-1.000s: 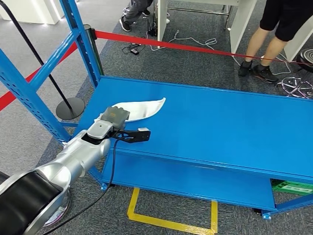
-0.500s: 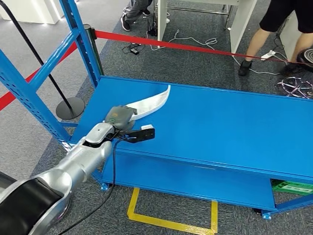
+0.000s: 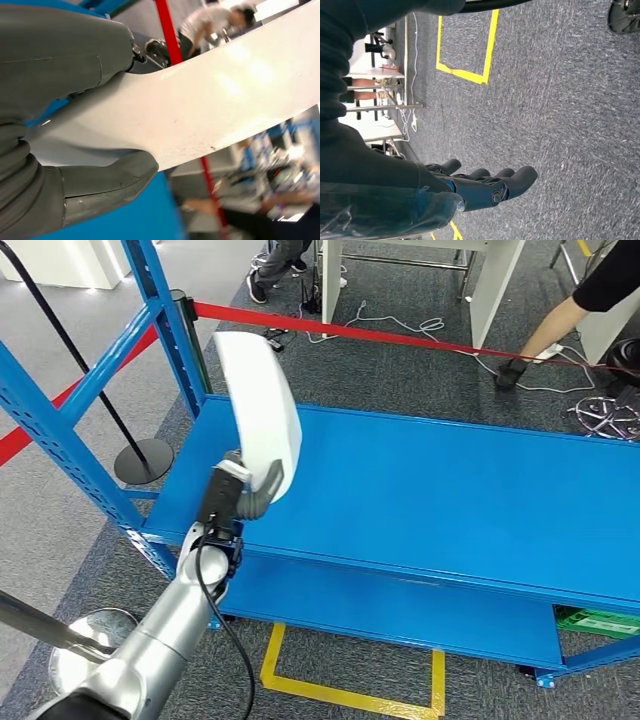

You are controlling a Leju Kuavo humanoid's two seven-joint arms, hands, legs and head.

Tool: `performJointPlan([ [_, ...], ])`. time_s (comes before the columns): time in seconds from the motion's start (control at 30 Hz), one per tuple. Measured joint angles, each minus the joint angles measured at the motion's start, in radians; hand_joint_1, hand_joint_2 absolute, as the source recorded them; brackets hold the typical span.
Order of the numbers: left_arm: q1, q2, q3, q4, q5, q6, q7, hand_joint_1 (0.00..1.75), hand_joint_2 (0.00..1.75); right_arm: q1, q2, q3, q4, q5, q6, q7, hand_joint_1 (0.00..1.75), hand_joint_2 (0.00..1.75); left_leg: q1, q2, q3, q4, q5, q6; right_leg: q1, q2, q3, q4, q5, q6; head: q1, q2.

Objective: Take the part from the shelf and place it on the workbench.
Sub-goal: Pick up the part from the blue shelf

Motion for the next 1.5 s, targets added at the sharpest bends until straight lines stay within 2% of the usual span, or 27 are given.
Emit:
performJointPlan([
  [0.17, 0.088, -0.038, 0.006, -0.167, 0.187, 0.048, -0.08, 1.75, 1.75, 0.0, 0.0, 0.0, 0.0, 0.004, -0.004, 0.007, 0.0, 1.75, 0.0, 0.0, 0.0, 0.0, 0.0, 0.0, 0.0, 0.0, 0.0, 0.0, 0.0, 0.0, 0.0, 0.0],
  [0.33, 0.139, -0.054, 0.008, -0.269, 0.215, 0.059, -0.085, 1.75, 1.75, 0.0, 0.0, 0.0, 0.0, 0.006, -0.004, 0.008, 0.0, 1.75, 0.0, 0.0, 0.0, 0.0, 0.0, 0.001, 0.0, 0.0, 0.0, 0.0, 0.0, 0.0, 0.0, 0.0],
  [0.53, 0.156, -0.056, 0.008, -0.315, 0.221, 0.062, -0.091, 1.75, 1.75, 0.0, 0.0, 0.0, 0.0, 0.007, -0.004, 0.008, 0.0, 1.75, 0.0, 0.0, 0.0, 0.0, 0.0, 0.001, 0.0, 0.0, 0.0, 0.0, 0.0, 0.0, 0.0, 0.0],
  [0.73, 0.222, -0.084, 0.005, -0.421, 0.237, 0.112, -0.264, 1.75, 1.75, 0.0, 0.0, 0.001, 0.0, 0.028, -0.003, 0.012, 0.0, 1.75, 0.0, 0.0, -0.001, 0.0, -0.001, 0.001, 0.0, 0.0, 0.0, 0.0, 0.0, 0.0, 0.0, 0.0],
  [0.83, 0.247, -0.079, -0.021, -0.476, 0.255, 0.051, -0.255, 1.75, 1.75, -0.001, 0.0, 0.001, 0.0, 0.031, 0.002, 0.013, 0.0, 1.75, 0.0, -0.001, -0.001, 0.0, -0.001, 0.001, 0.0, -0.001, 0.0, -0.001, -0.001, 0.001, 0.0, 0.0],
  [0.97, 0.276, -0.058, -0.08, -0.507, 0.238, -0.115, -0.272, 1.75, 1.75, 0.0, 0.0, 0.001, 0.0, 0.026, 0.012, 0.009, 0.0, 1.75, 0.0, 0.0, -0.001, 0.0, -0.001, 0.001, 0.0, -0.001, 0.0, -0.001, -0.001, 0.001, 0.0, 0.0],
  [1.07, 0.301, -0.049, -0.101, -0.522, 0.202, -0.156, -0.293, 1.75, 1.75, 0.001, 0.0, 0.001, 0.0, 0.013, 0.012, -0.012, 0.0, 1.75, 0.0, 0.0, -0.001, 0.0, -0.001, 0.002, 0.0, -0.001, 0.0, -0.001, -0.001, 0.001, 0.0, 0.0],
  [1.17, 0.331, -0.044, -0.112, -0.548, 0.167, -0.179, -0.314, 1.75, 1.75, 0.002, 0.0, 0.001, 0.0, 0.004, 0.006, -0.128, 0.0, 1.75, 0.0, 0.0, -0.001, 0.0, -0.001, 0.001, 0.0, -0.001, 0.0, -0.001, -0.001, 0.001, 0.0, 0.0],
  [1.27, 0.362, -0.035, -0.113, -0.578, 0.147, -0.255, -0.317, 1.75, 1.75, 0.001, 0.0, 0.002, 0.0, -0.009, 0.03, -0.26, 0.0, 1.75, 0.0, 0.0, -0.001, 0.0, -0.001, 0.001, 0.0, -0.001, 0.0, -0.001, -0.001, 0.001, 0.0, 0.0],
  [1.4, 0.393, -0.03, -0.099, -0.621, 0.101, -0.376, -0.317, 1.75, 1.75, 0.003, 0.0, 0.002, 0.0, -0.028, 0.063, -0.322, 0.0, 1.75, 0.0, -0.001, -0.001, 0.0, -0.001, 0.001, 0.0, -0.001, 0.0, -0.001, -0.001, 0.001, 0.0, 0.0],
  [1.5, 0.412, -0.031, -0.085, -0.659, 0.082, -0.426, -0.317, 1.75, 1.75, 0.003, -0.001, 0.002, 0.0, -0.03, 0.055, -0.351, 0.0, 1.75, 0.0, 0.0, -0.001, 0.0, -0.001, 0.002, 0.0, -0.001, 0.0, -0.001, -0.001, 0.001, 0.0, 0.0],
])
